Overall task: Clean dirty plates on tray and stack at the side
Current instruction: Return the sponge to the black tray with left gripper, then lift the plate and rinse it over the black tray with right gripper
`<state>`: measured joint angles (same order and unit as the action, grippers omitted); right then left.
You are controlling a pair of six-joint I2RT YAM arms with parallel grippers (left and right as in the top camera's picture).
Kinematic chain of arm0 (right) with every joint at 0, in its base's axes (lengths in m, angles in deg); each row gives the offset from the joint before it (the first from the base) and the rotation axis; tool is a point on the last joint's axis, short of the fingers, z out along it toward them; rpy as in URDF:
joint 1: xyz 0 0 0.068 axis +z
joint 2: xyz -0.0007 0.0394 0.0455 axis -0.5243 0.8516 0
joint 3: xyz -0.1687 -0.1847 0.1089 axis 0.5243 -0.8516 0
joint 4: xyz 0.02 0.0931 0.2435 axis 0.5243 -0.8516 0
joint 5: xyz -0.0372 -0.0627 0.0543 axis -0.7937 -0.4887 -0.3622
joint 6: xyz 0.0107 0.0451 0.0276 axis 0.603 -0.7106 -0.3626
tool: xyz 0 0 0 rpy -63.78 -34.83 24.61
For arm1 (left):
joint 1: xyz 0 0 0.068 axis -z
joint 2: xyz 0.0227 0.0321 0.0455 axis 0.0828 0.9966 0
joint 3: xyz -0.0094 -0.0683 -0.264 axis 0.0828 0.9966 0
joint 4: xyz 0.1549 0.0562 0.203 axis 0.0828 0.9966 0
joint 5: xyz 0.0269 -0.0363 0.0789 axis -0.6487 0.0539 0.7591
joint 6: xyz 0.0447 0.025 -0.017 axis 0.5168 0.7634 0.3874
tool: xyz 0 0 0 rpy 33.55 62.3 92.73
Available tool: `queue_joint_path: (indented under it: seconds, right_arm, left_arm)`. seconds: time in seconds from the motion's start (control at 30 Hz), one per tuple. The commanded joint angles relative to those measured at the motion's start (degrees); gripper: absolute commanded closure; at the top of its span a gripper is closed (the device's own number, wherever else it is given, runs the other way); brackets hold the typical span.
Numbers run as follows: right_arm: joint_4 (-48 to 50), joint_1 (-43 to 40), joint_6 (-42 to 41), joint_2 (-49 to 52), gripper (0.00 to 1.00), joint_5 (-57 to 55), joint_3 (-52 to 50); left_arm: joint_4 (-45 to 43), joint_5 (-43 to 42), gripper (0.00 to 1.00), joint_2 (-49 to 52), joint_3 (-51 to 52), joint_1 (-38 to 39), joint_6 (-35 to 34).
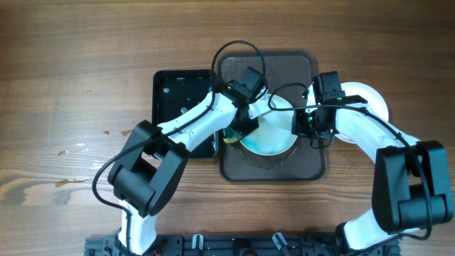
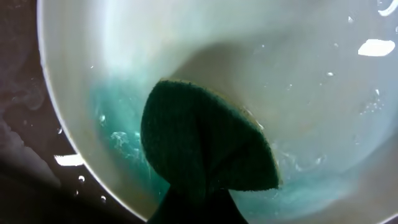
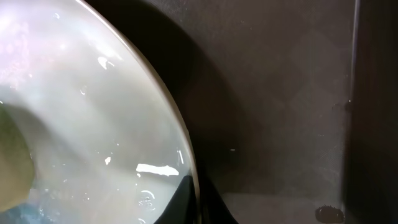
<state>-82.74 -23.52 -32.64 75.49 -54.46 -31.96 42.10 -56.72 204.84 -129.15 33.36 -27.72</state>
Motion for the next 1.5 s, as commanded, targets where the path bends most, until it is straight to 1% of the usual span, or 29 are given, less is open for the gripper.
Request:
queue_joint_path:
  seconds: [0.0,0.03,0.13,0.2,0.23,0.3,0.33,0.4,0.43,0.47,0.5,0.53,0.57,0.6,0.63,0.7,0.73,0.8,0.9,0.97,1.0,1.07,1.13,1.2,1.23,1.3,1.47]
  right_arm:
    - [-1.1,-0.2,1.2,1.3,0.96,-5.2,-0.7]
    - [-1.1,-0.2,1.2,1.3,0.96,-5.2,-0.7]
    - [-1.1,-0.2,1.2,1.3,0.96,-5.2,-0.7]
    - [-1.1,-0.2,1.2,1.3,0.96,-5.2,-0.7]
    - [-1.0,-0.2,1.2,1.3,0.96,-5.2,-0.7]
    - [-0.6,-0.2,1.4,1.3,0.95,-5.2,-0.7]
    - [0.6,-0.2,2.6,1.3,0.96,-5.2,-0.7]
    - [2.2,-0.2,2.7,1.3,0.96,-4.7,-0.7]
    - [2.1,-0.2,2.7,1.2,0.96,-3.8,-0.7]
    - [2.0,-0.2,2.7,0.9,0.96,-3.4,-0.6]
    - [0.7,-0.2,2.8,-0.6,0.96,-3.9,-0.1]
    - [-1.2,-0.2,3.0,-2.6,0.96,-4.1,0.9]
    - [-4.0,-0.2,3.9,-5.1,0.96,-4.1,2.7]
    - [-8.7,-0.2,4.3,-7.9,0.96,-4.2,5.7]
    - [-13.4,0.0,4.3,-9.8,0.95,-4.7,8.9]
    - [-21.8,1.9,5.4,-10.4,0.96,-7.0,16.2]
    - [-24.3,4.0,5.7,-10.4,0.96,-6.9,19.4]
    - [-25.4,9.1,4.8,-10.0,0.96,-7.1,24.0]
    - [-22.5,16.5,1.3,-8.5,0.96,-9.3,27.4]
    - [-18.8,21.7,-1.0,-5.6,0.96,-11.1,29.0]
    - [-14.4,25.5,-2.4,-3.1,0.96,-14.6,29.4]
    - [-8.6,29.1,-2.4,-1.1,0.96,-21.8,29.4]
    - [-4.0,32.5,-2.2,-1.4,0.96,-32.4,29.4]
    - [-1.7,36.2,-0.5,-2.7,0.96,-43.3,29.8]
    - [-0.4,37.8,1.9,-3.4,0.96,-47.5,29.8]
    - [1.7,40.9,7.2,-4.7,0.96,-51.8,29.8]
    - [3.5,47.2,14.0,-5.5,0.96,-64.7,29.8]
  left_arm:
    - [1.0,1.3,0.96,-4.9,-0.9,-0.7,-13.4]
    - [1.6,0.3,0.96,-9.0,-1.1,-1.9,-19.0]
    - [5.5,-0.3,0.96,-15.0,-1.1,-7.0,-26.1]
    - [8.7,0.4,0.96,-14.8,-0.5,-12.9,-31.6]
    - [8.7,0.9,0.96,-14.3,1.2,-16.2,-36.0]
    - [5.6,1.2,0.96,-12.4,7.7,-22.9,-45.0]
    - [2.3,0.6,0.96,-11.3,11.5,-25.4,-47.1]
    - [-1.9,-1.4,0.96,-10.6,15.6,-27.0,-47.1]
    - [-2.2,-1.4,0.94,-10.6,16.0,-27.0,-47.1]
    - [-2.4,-1.4,0.87,-10.6,16.0,-27.0,-47.1]
    - [-2.3,-1.4,0.6,-10.7,15.8,-27.0,-47.1]
    - [-1.7,-2.1,0.5,-11.0,15.6,-27.0,-47.1]
    - [-0.7,-3.1,0.22,-11.7,15.2,-27.0,-47.1]
    - [0.4,-4.0,0.0,-13.2,14.5,-27.0,-47.1]
    - [1.9,-4.0,0.0,-15.5,13.6,-27.0,-47.0]
    - [5.0,-3.9,0.0,-21.0,12.0,-27.1,-45.8]
    - [7.1,-3.8,0.0,-25.1,11.1,-27.2,-45.8]
    - [9.2,-3.8,0.0,-32.5,10.9,-27.9,-45.9]
    - [12.1,-3.7,0.0,-42.6,10.9,-30.5,-46.6]
    - [13.3,-3.8,0.0,-48.3,10.9,-33.0,-48.0]
    - [13.6,-3.8,0.0,-52.3,10.9,-34.6,-48.0]
    - [13.9,-3.8,0.0,-55.4,10.9,-34.8,-47.9]
    - [13.8,-3.8,0.0,-57.4,10.9,-34.8,-47.9]
    - [13.8,-3.8,0.0,-57.8,10.9,-34.8,-47.9]
    - [13.8,-3.8,0.0,-57.8,10.9,-34.8,-47.9]
    - [13.8,-3.7,0.0,-57.7,10.9,-34.8,-47.9]
    - [13.8,-3.8,0.0,-57.7,10.9,-34.8,-47.9]
